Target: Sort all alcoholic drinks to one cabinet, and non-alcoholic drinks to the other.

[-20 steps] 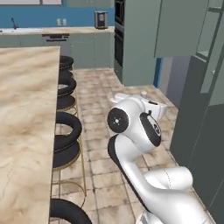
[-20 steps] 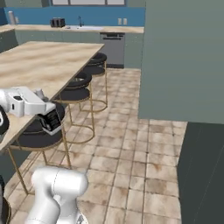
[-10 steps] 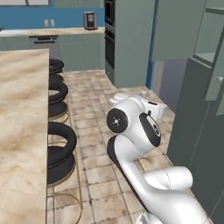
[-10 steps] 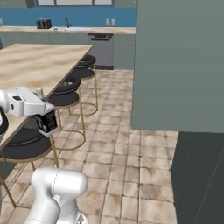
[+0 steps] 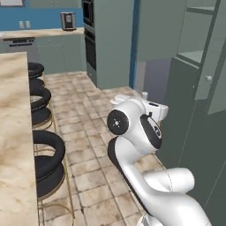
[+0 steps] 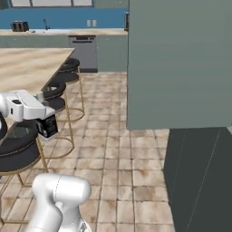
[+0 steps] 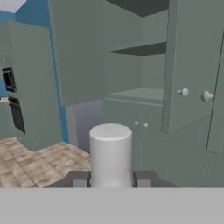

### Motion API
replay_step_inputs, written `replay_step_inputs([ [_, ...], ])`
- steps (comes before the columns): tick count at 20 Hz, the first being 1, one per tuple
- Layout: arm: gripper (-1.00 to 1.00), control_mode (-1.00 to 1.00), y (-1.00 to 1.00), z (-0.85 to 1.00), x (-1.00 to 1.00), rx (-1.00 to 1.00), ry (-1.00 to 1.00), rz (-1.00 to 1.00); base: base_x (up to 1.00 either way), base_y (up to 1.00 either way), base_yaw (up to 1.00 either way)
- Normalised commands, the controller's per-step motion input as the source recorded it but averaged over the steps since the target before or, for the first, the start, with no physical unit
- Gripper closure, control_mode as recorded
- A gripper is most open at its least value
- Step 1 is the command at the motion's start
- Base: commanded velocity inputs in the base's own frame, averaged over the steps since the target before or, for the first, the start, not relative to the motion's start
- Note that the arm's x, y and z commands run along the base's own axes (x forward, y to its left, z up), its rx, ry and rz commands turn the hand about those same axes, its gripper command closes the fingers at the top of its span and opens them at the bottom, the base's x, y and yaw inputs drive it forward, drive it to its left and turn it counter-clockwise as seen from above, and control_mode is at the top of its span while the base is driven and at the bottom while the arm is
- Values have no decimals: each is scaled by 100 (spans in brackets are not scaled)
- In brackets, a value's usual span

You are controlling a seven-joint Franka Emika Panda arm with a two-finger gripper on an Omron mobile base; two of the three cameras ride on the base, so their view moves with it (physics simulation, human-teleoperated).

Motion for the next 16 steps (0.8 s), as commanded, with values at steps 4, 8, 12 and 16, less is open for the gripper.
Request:
replay_step_inputs([
  [4, 100, 100, 0, 0, 0, 0, 0, 0, 48, 0, -26],
  [8, 100, 100, 0, 0, 0, 0, 0, 0, 61, 0, -23],
  [12, 100, 100, 0, 0, 0, 0, 0, 0, 61, 0, -21],
  [16, 100, 100, 0, 0, 0, 0, 0, 0, 55, 0, -21],
])
